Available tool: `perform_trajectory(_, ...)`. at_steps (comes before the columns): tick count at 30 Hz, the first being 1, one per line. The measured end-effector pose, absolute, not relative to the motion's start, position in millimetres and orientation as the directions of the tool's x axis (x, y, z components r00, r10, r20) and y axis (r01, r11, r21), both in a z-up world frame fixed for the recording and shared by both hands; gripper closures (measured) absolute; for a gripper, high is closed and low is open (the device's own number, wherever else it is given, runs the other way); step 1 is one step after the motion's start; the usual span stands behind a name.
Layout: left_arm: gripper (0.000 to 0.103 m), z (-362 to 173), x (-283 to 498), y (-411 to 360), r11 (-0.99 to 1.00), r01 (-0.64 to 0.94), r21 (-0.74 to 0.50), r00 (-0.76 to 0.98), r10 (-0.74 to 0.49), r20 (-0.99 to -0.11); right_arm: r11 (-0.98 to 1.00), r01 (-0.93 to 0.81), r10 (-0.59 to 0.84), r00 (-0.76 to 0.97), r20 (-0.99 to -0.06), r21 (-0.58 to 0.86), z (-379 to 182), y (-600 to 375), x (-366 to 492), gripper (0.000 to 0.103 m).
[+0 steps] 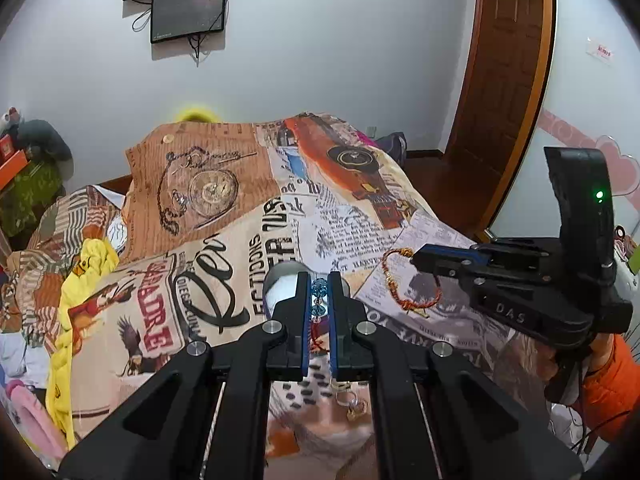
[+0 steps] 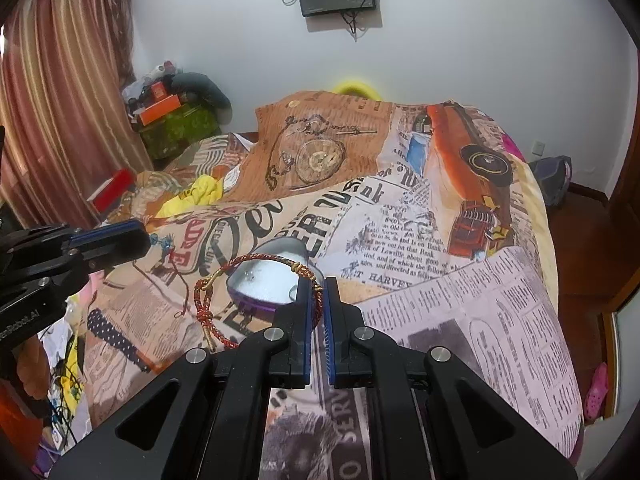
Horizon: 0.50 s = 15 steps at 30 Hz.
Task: Organize jewelry
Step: 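Lower both bracelets into the purple heart tin and open both tools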
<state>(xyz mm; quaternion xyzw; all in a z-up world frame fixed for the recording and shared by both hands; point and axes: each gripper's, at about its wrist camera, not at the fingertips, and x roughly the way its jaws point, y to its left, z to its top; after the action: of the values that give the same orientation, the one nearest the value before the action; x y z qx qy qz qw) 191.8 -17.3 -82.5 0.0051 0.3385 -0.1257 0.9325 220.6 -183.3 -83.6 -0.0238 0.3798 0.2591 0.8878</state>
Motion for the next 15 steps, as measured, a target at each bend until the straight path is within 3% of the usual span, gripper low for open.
perform_trajectory(15, 0.097, -98, 238, -12, 0.97, 0.227, -0.087, 0.742, -0.23, -0.63, 0.855, -0.499, 0.44, 0.548, -0.712, 0.144, -105, -157, 257, 0.098)
